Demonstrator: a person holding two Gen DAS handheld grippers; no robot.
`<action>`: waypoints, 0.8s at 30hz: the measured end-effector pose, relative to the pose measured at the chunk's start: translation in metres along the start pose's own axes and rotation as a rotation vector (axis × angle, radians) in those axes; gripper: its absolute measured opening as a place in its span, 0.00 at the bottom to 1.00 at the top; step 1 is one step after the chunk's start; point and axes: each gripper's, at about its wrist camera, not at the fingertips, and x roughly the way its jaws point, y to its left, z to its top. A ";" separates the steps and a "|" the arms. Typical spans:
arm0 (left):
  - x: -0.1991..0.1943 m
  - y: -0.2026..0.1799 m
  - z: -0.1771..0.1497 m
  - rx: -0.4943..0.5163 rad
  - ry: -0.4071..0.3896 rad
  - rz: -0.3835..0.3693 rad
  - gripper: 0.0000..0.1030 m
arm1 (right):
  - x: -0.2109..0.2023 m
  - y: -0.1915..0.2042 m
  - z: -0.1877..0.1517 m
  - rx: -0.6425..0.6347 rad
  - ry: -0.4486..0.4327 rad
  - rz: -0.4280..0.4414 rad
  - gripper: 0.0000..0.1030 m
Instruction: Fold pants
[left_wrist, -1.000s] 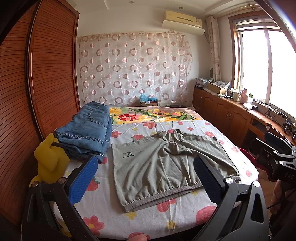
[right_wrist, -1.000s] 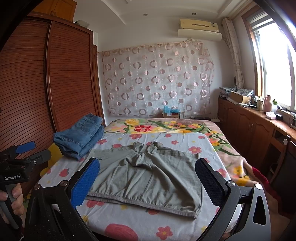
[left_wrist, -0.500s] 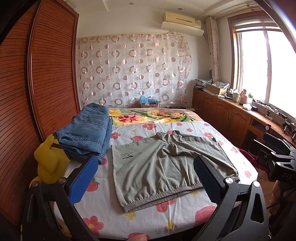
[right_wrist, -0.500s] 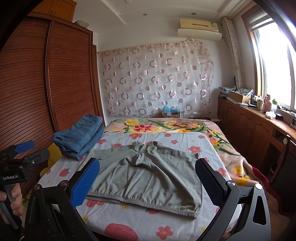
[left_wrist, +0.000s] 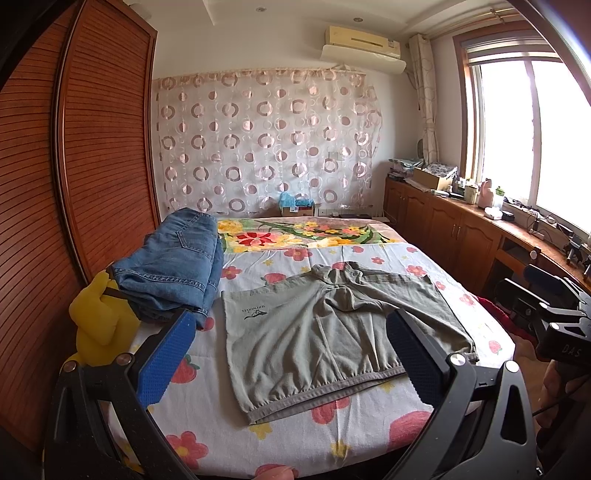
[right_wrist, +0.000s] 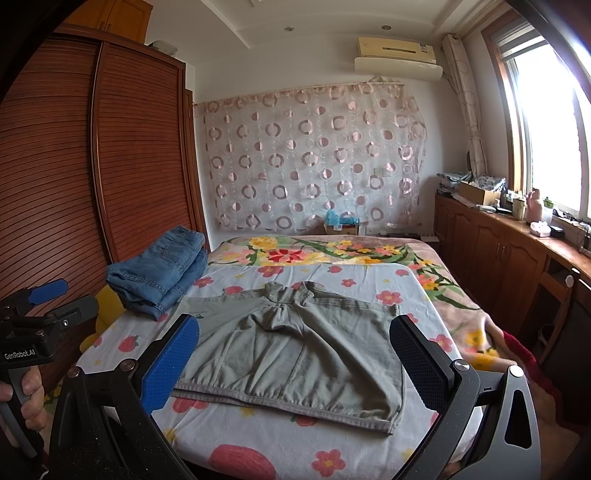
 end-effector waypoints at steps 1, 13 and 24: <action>0.000 0.001 0.001 0.000 -0.001 -0.001 1.00 | 0.000 0.000 0.000 0.000 0.001 0.000 1.00; -0.001 0.000 0.000 0.003 -0.002 0.001 1.00 | -0.001 0.001 0.000 0.001 -0.001 0.002 1.00; -0.008 -0.005 0.007 0.005 -0.001 0.001 1.00 | 0.001 0.000 0.000 0.002 0.001 -0.001 1.00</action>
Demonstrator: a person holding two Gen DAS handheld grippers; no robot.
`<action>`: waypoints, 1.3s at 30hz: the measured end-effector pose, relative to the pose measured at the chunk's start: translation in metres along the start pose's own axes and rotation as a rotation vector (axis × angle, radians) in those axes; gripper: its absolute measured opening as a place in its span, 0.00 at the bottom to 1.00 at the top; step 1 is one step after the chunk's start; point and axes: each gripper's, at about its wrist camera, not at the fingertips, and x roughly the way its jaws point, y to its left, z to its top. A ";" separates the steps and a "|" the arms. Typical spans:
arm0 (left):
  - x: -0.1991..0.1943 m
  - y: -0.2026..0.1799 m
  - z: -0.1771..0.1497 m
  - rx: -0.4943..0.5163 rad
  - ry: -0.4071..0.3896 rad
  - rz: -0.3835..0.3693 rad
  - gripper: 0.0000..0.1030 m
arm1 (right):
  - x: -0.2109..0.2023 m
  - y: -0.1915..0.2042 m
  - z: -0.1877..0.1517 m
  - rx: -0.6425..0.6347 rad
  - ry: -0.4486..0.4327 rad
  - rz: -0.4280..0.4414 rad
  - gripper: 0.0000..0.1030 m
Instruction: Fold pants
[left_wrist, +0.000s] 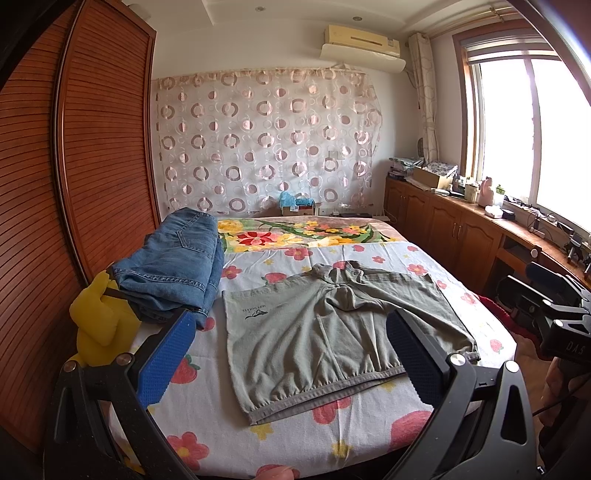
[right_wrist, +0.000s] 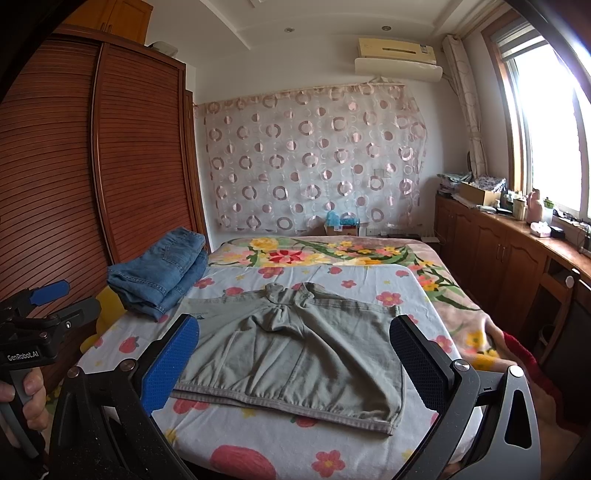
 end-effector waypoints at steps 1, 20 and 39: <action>-0.002 0.000 0.002 -0.001 0.006 -0.002 1.00 | 0.000 0.000 0.000 0.000 0.002 0.000 1.00; 0.049 0.023 -0.030 -0.030 0.148 -0.009 1.00 | 0.031 -0.023 -0.009 -0.014 0.118 -0.022 1.00; 0.086 0.046 -0.080 -0.055 0.290 -0.029 1.00 | 0.053 -0.033 -0.015 -0.031 0.288 -0.024 0.95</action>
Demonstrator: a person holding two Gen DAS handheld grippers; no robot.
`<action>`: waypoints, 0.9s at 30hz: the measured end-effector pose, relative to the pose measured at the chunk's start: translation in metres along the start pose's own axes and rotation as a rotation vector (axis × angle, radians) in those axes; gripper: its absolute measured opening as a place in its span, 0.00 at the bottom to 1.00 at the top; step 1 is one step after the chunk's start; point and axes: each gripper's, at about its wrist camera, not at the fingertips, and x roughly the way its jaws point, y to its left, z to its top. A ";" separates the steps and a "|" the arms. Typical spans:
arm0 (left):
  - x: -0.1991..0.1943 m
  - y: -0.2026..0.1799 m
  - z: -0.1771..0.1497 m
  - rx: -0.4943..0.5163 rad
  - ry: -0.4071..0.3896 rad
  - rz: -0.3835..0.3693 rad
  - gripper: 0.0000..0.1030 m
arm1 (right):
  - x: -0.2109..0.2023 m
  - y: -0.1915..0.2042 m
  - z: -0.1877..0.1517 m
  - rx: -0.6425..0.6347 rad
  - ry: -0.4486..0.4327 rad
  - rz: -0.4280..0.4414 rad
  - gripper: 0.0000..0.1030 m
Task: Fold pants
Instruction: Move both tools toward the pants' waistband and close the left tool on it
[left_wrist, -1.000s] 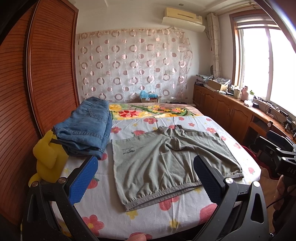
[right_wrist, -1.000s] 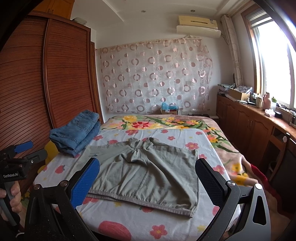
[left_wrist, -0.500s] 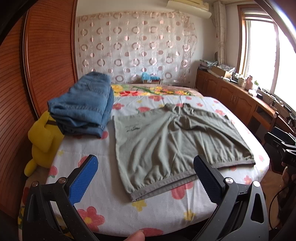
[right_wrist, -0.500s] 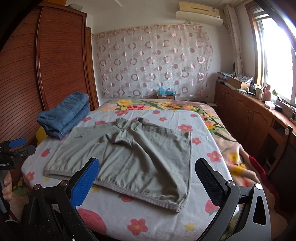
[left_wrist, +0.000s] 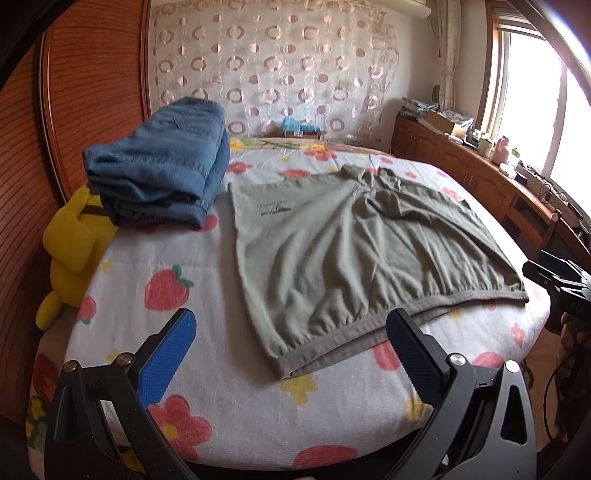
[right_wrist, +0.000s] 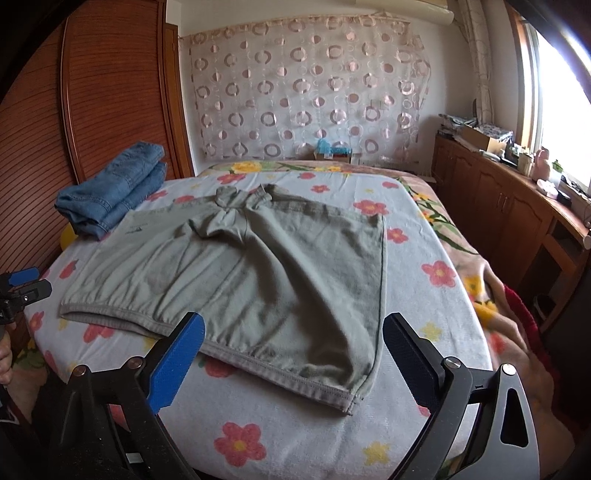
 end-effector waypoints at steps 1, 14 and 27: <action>0.003 0.002 -0.003 -0.003 0.010 -0.004 1.00 | 0.001 0.000 -0.001 -0.002 0.007 0.003 0.95; 0.012 0.019 -0.020 -0.054 0.064 -0.045 0.55 | -0.002 -0.003 -0.002 -0.009 0.083 0.029 0.88; 0.016 0.012 -0.028 -0.049 0.101 -0.107 0.34 | -0.037 0.000 -0.022 -0.062 0.064 0.020 0.88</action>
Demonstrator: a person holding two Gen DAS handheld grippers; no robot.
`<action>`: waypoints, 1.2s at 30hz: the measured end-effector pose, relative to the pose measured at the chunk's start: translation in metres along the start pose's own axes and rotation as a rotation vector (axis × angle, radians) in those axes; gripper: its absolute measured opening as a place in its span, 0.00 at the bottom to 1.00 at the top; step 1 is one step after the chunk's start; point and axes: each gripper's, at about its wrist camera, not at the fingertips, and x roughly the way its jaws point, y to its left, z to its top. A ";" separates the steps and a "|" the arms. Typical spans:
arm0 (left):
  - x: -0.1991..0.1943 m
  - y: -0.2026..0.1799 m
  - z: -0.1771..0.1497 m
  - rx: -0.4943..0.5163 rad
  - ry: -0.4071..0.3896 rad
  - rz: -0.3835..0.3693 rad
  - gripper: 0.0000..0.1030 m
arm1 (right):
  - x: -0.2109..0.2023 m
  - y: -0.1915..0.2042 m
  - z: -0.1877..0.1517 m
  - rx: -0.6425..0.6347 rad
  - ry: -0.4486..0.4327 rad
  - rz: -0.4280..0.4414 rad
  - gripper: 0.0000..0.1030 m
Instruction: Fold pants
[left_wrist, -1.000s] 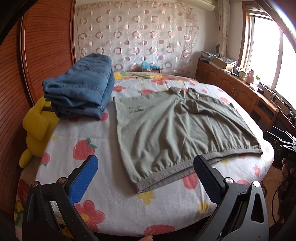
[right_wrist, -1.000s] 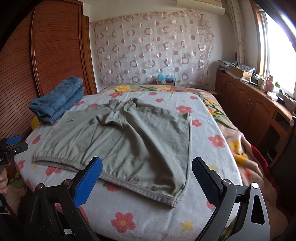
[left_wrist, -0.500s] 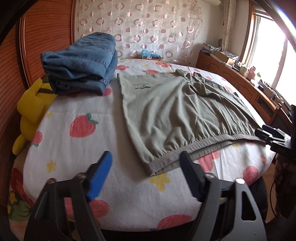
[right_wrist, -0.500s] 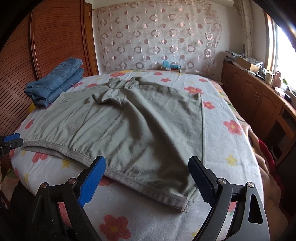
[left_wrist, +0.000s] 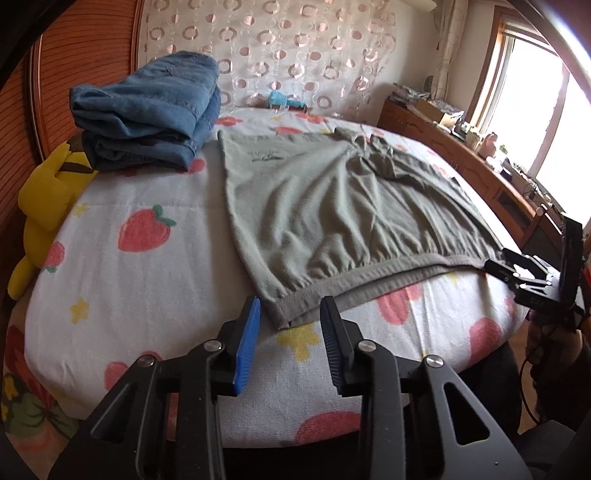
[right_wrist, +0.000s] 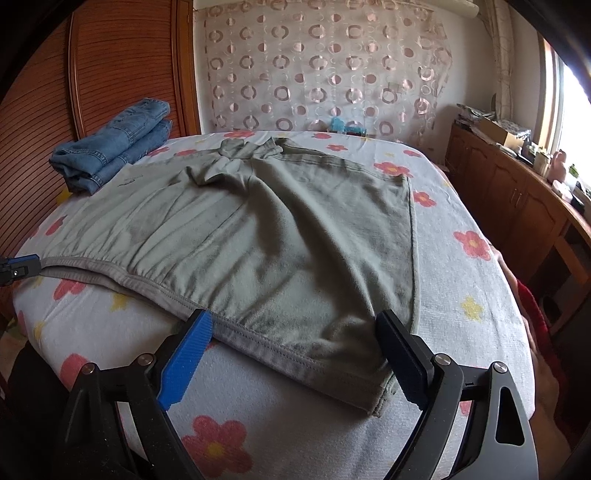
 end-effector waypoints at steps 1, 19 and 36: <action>0.000 -0.001 0.000 0.005 -0.005 0.004 0.34 | -0.005 0.000 -0.002 -0.004 0.003 0.001 0.88; -0.017 -0.008 0.022 0.034 -0.067 -0.020 0.06 | 0.029 -0.004 0.026 -0.037 0.013 0.013 0.81; -0.018 -0.082 0.084 0.162 -0.141 -0.185 0.05 | 0.022 -0.019 0.034 0.005 -0.008 0.006 0.45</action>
